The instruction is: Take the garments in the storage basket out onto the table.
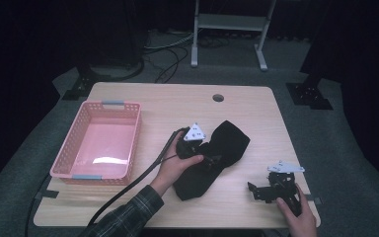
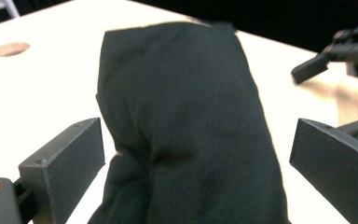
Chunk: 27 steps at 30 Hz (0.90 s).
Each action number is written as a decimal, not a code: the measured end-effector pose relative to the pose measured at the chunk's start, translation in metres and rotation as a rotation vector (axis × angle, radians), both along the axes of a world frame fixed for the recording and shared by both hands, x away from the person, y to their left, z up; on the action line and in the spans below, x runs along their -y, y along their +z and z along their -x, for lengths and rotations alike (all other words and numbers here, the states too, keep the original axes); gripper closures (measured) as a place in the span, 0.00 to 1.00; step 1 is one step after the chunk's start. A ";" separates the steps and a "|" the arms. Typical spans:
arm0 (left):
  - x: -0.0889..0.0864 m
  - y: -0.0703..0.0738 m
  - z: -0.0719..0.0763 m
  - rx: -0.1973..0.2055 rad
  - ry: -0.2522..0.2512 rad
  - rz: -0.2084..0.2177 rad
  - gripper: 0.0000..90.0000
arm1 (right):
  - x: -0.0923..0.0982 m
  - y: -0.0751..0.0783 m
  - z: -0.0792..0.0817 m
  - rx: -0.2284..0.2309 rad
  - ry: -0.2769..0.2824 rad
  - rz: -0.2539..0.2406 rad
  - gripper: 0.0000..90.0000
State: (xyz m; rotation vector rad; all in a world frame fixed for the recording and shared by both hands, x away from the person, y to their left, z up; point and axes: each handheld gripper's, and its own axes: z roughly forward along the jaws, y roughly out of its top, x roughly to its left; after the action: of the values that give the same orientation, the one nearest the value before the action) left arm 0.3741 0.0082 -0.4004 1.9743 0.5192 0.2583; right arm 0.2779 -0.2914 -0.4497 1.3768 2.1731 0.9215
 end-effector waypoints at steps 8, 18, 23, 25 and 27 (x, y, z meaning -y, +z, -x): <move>-0.008 0.020 0.007 0.037 -0.025 0.087 0.03 | 0.000 0.000 0.000 -0.001 -0.002 -0.002 0.00; -0.031 0.042 0.024 0.145 -0.072 0.204 0.03 | 0.000 0.000 0.000 -0.002 -0.002 -0.002 0.00; -0.047 0.049 0.034 0.197 -0.075 0.253 0.03 | 0.000 0.000 0.000 -0.003 -0.003 -0.001 0.00; -0.054 0.050 0.039 0.213 -0.078 0.269 0.03 | 0.000 0.000 0.000 -0.002 -0.002 0.000 0.00; -0.060 0.052 0.044 0.235 -0.078 0.286 0.03 | 0.000 0.000 0.000 -0.002 -0.002 -0.001 0.00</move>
State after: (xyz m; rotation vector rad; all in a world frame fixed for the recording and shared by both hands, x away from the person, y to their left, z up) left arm 0.3301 0.0683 -0.3488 1.6565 0.3076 0.3429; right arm 0.2783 -0.2917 -0.4495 1.3807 2.1729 0.9203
